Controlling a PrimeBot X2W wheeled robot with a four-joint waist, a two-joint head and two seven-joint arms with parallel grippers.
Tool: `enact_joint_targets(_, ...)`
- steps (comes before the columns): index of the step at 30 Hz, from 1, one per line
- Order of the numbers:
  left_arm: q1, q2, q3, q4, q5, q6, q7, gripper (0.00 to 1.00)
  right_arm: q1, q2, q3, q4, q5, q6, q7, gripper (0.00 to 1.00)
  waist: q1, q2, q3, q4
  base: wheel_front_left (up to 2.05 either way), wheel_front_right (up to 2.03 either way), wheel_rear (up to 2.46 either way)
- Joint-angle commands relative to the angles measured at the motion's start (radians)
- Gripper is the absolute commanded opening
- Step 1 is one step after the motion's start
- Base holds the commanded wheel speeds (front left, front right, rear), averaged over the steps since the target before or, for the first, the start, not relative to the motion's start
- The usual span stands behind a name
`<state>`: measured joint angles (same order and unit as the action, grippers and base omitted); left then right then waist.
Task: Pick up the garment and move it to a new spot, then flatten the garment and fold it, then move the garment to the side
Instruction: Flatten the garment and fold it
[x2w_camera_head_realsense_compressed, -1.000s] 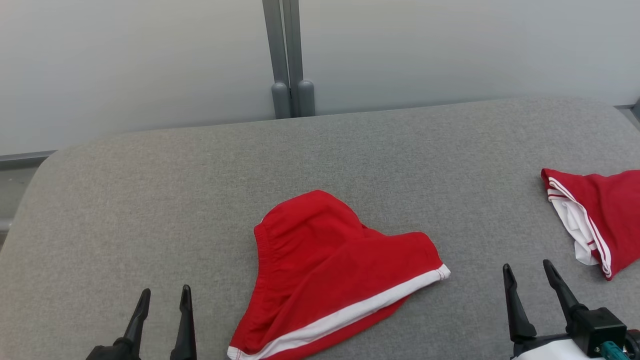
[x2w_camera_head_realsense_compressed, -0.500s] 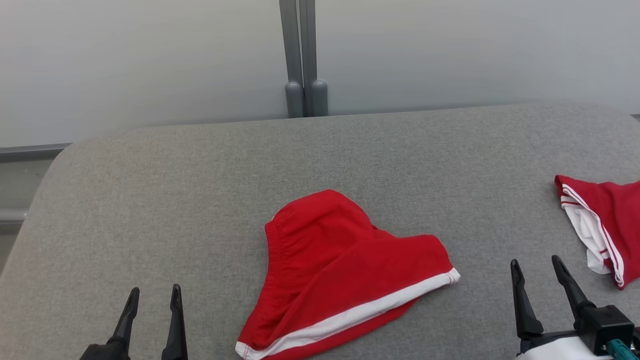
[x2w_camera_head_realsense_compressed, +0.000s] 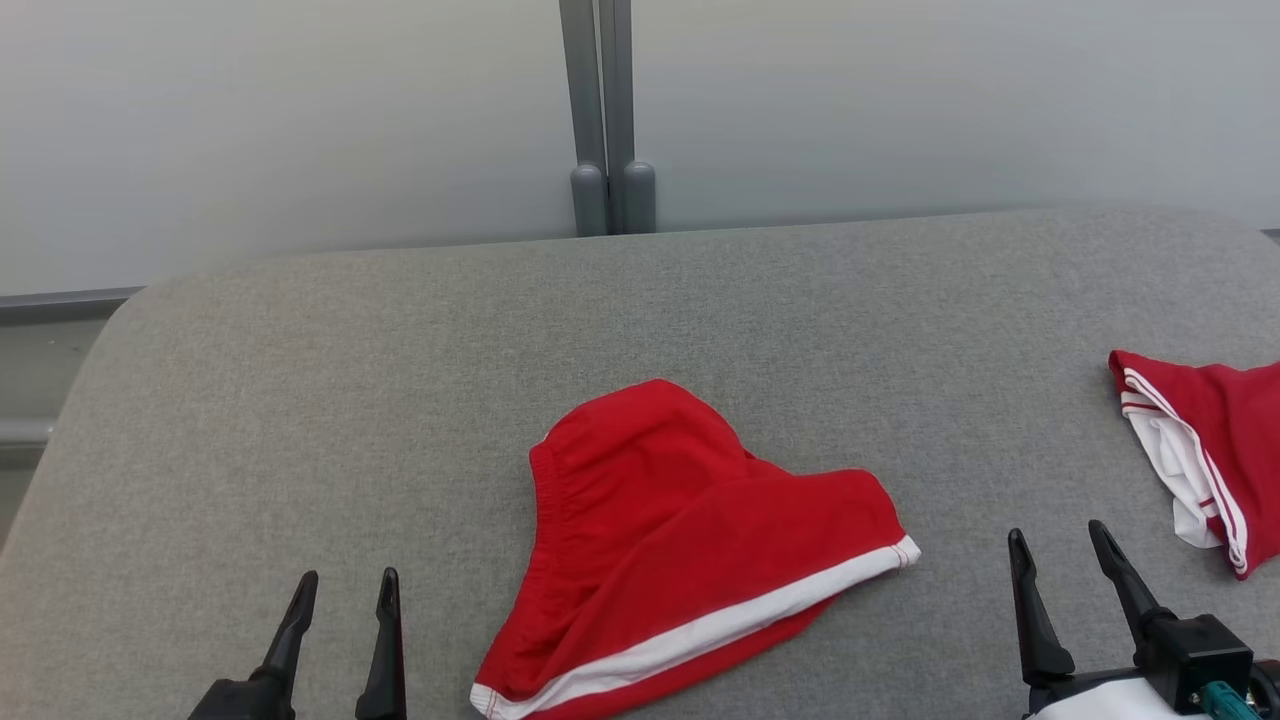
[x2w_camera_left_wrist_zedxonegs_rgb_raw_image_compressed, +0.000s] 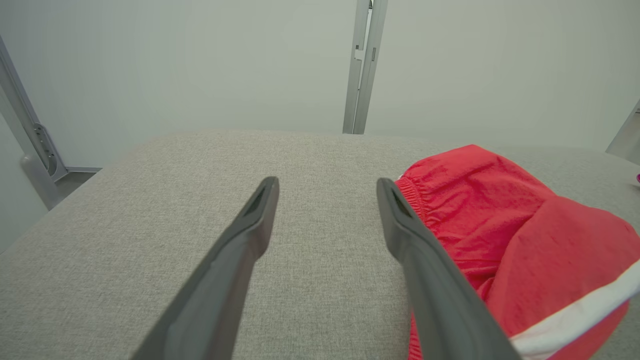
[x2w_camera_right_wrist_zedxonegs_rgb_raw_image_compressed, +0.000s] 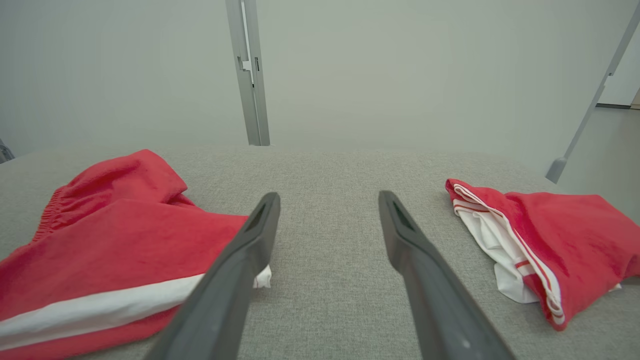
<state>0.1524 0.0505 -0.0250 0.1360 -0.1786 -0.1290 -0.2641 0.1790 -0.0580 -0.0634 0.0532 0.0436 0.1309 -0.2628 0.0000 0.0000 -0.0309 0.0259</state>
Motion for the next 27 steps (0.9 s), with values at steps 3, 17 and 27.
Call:
enact_joint_targets(3, -0.007, 0.002, -0.001, 0.005, -0.004, -0.003, 0.000, 1.00, -0.004, 0.000, -0.002, 0.002, 0.005, 0.000, -0.003, 1.00, 0.0000, 0.0000, 0.002, 0.000, 0.00, 0.00, 0.00)
enact_joint_targets(17, -0.027, 0.146, -0.195, 0.072, -0.194, -0.003, 0.166, 1.00, -0.068, -0.124, 0.191, 0.136, 0.097, 0.000, -0.002, 1.00, 0.0000, 0.0000, 0.009, 0.013, 0.00, 0.00, 0.00)
enact_joint_targets(27, -0.050, 0.271, -0.359, -0.034, -0.403, -0.002, 0.474, 1.00, -0.260, -0.225, 0.362, 0.371, 0.173, 0.000, 0.078, 1.00, 0.0000, 0.0000, 0.070, 0.046, 0.00, 0.00, 0.00)
